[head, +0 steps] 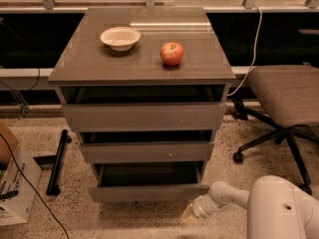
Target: Close bottom drawer
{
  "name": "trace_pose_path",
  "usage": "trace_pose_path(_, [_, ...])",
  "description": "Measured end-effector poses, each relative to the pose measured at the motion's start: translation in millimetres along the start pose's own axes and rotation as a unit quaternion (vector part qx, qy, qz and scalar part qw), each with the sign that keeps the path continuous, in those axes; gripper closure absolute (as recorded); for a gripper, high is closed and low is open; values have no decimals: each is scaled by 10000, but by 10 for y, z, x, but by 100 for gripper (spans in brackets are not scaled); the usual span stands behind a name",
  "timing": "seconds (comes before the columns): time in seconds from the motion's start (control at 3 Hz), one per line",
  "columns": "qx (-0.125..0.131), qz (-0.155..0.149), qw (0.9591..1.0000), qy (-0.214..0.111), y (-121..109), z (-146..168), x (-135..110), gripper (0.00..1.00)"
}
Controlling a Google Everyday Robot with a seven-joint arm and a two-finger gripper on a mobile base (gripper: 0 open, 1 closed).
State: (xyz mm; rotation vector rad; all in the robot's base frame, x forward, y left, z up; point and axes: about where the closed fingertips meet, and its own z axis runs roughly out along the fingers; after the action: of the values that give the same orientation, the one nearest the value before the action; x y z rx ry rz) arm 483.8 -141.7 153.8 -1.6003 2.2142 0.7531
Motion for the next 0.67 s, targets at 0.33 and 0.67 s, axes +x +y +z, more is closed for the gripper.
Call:
trace_pose_path(0.33, [157, -169, 9997, -98, -285, 70, -118, 100])
trace_pose_path(0.67, [318, -276, 9990, -175, -606, 125, -201, 100])
